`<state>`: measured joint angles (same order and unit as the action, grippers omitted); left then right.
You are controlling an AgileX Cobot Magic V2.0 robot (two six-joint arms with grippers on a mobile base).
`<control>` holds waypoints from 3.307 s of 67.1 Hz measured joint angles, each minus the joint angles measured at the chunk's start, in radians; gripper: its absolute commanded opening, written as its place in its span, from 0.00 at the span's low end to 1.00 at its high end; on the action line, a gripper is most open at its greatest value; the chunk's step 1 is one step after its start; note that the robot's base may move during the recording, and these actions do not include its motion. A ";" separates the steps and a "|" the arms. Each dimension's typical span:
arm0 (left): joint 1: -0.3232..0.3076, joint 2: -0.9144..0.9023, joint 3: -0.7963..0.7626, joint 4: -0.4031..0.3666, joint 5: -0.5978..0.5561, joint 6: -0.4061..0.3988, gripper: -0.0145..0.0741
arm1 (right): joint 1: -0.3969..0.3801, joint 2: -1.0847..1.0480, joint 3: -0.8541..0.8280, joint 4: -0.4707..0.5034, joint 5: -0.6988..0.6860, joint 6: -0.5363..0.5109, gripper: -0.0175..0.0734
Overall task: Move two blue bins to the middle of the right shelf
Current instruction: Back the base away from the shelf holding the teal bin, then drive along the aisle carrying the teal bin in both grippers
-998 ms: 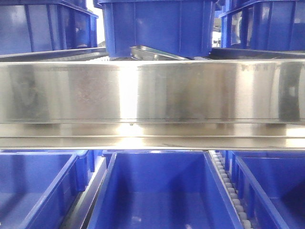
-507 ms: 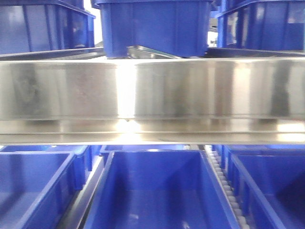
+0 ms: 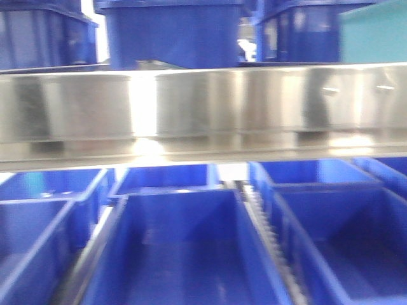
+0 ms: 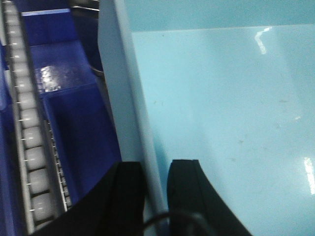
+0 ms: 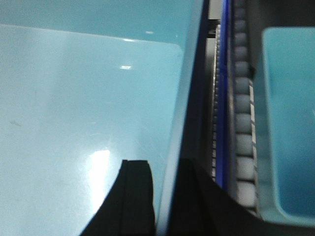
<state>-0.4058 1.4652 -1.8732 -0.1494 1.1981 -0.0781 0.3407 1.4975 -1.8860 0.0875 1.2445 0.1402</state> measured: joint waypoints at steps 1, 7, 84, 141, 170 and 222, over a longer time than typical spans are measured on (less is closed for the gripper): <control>0.000 0.000 0.000 0.000 0.000 0.000 0.04 | 0.000 0.000 0.000 0.000 0.000 0.000 0.02; 0.000 0.000 0.000 0.001 0.000 0.000 0.04 | 0.000 0.001 0.000 0.000 -0.004 0.000 0.02; 0.000 0.000 0.000 0.016 -0.360 0.024 0.04 | -0.005 0.001 0.000 -0.025 -0.282 -0.001 0.02; 0.000 0.000 0.000 0.016 -0.374 0.024 0.04 | -0.005 0.001 0.000 -0.025 -0.282 -0.001 0.02; 0.000 0.000 0.000 0.016 -0.375 0.024 0.04 | -0.005 0.001 0.000 -0.025 -0.282 -0.001 0.02; 0.000 0.000 0.000 0.016 -0.375 0.024 0.04 | -0.007 0.001 0.000 -0.025 -0.282 -0.001 0.02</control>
<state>-0.4058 1.4652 -1.8732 -0.1331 0.8230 -0.0536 0.3339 1.4981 -1.8860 0.0625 0.9622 0.1388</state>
